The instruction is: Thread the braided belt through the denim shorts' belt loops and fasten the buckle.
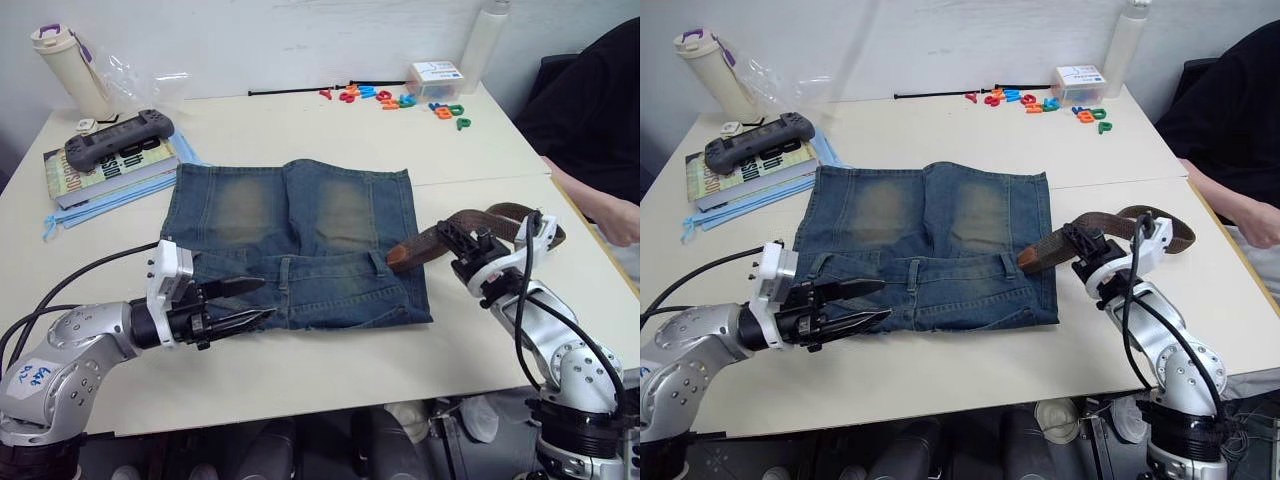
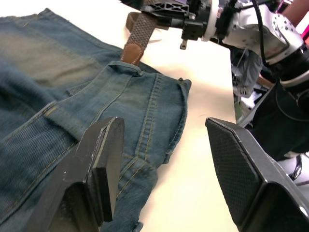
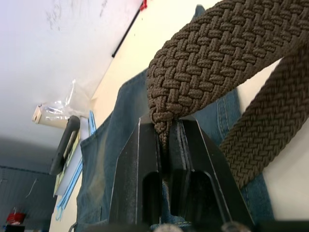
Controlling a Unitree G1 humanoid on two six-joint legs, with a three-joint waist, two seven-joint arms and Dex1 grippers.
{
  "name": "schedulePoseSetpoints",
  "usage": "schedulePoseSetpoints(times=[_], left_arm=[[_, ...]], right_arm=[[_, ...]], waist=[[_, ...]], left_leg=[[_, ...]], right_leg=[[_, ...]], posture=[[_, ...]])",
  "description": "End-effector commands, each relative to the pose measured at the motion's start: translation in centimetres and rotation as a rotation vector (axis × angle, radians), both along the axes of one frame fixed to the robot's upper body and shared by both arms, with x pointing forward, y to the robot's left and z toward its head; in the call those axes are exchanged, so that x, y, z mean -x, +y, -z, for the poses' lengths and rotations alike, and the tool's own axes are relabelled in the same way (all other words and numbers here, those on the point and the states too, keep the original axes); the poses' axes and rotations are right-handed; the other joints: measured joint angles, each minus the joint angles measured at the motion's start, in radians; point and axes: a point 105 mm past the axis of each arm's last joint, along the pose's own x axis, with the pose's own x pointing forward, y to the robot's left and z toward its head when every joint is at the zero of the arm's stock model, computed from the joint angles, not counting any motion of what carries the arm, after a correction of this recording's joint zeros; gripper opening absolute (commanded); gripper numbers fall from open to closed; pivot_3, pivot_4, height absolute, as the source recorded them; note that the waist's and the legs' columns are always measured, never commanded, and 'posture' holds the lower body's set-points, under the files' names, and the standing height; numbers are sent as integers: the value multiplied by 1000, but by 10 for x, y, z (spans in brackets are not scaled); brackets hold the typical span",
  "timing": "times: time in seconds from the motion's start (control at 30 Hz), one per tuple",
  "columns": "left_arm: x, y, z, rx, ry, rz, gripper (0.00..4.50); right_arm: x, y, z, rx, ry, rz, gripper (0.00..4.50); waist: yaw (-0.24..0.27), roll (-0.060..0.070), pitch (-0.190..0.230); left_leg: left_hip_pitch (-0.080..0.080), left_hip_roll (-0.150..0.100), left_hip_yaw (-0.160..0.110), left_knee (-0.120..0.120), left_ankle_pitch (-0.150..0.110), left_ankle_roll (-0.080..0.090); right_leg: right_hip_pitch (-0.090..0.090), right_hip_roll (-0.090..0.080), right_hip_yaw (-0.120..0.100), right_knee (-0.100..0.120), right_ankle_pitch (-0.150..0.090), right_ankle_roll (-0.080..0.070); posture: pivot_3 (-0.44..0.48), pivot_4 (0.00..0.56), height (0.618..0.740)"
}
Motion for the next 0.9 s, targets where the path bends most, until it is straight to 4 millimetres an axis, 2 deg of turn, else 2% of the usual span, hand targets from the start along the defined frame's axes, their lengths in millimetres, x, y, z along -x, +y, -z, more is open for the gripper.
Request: schedulePoseSetpoints(times=[0.03, 0.43, 0.73, 0.9], left_arm=[[0, -4, -1, -19, -32, 12, 3008], [-9, -14, 2, -37, -70, 6, 3008], [-14, -20, 2, -47, -102, 11, 3008], [-16, -20, 2, -48, -108, 9, 3008]], right_arm=[[1, 10, -5, -28, -10, -45, 0], [0, 21, 19, -54, 106, -119, 0], [6, 15, 18, -84, 125, -186, 0], [8, 28, 21, -62, 126, -256, 0]], waist=[[1, 0, 0], [0, 0, 0], [0, 0, 0], [-2, 0, 0]], left_leg=[[0, 0, 0, 0, 0, 0], [0, 0, 0, 0, 0, 0], [0, 0, 1, 0, 0, 0], [0, 0, 1, 0, 0, 0]], right_leg=[[0, 0, 0, 0, 0, 0], [0, 0, 0, 0, 0, 0], [-1, 0, 1, 0, 0, 0], [-1, 0, 1, 0, 0, 0]], posture=[[0, 150, 659], [0, 150, 659], [0, 150, 659], [0, 150, 659]])
